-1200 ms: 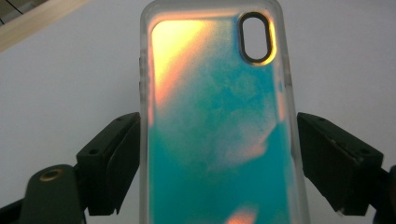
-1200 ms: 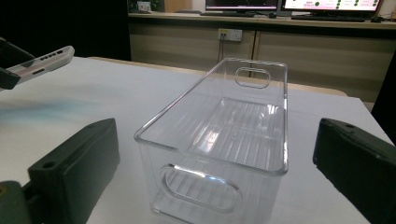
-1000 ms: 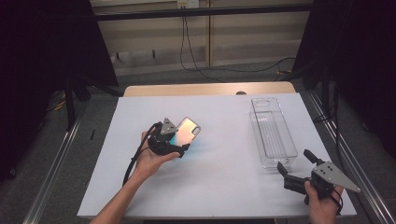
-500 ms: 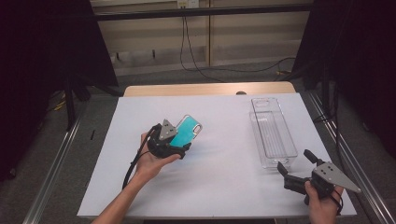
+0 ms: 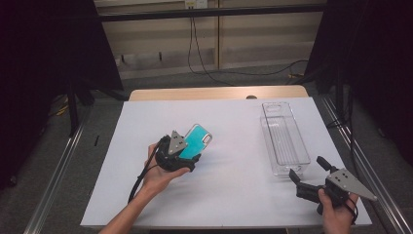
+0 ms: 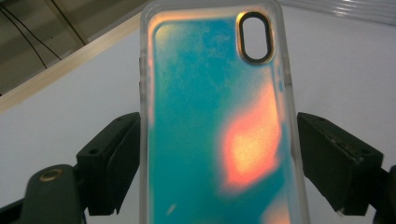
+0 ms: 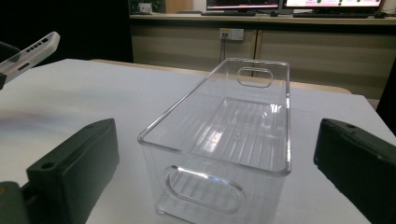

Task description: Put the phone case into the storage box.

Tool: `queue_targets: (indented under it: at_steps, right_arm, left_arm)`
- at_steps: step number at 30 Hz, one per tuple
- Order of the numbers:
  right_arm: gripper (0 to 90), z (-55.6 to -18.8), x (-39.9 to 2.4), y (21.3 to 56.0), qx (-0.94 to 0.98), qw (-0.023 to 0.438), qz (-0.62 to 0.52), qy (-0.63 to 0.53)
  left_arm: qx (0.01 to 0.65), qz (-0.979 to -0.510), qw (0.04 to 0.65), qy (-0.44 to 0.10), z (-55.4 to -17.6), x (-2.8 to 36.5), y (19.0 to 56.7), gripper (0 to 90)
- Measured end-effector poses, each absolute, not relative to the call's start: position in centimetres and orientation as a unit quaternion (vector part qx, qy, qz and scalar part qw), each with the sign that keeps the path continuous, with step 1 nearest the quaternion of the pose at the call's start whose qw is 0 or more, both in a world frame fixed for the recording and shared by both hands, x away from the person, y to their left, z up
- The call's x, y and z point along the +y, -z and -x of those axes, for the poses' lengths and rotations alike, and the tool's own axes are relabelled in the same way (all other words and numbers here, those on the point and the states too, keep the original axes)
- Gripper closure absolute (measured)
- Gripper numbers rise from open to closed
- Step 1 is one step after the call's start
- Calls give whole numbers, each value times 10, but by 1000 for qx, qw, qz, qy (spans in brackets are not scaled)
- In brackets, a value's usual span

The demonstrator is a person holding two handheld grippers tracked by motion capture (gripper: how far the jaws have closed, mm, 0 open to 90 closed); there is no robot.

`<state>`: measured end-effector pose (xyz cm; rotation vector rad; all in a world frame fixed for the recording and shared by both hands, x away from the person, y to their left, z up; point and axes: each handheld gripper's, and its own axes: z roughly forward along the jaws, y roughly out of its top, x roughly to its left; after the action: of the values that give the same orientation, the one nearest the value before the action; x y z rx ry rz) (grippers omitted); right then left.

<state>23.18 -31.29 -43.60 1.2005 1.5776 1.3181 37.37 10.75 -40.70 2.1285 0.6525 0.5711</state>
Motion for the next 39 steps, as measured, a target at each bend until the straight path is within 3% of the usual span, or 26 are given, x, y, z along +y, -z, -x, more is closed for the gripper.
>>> queue_targets:
  at_steps: [23, 39]
  right_arm:
    - [0, -240, -271, 417, 659, 327, -446, -509]
    - [0, -276, -238, 402, 679, 296, -433, -514]
  left_arm:
    - [260, -839, 430, -211, -361, 88, 409, 171]
    - [257, -833, 439, -219, -362, 83, 408, 171]
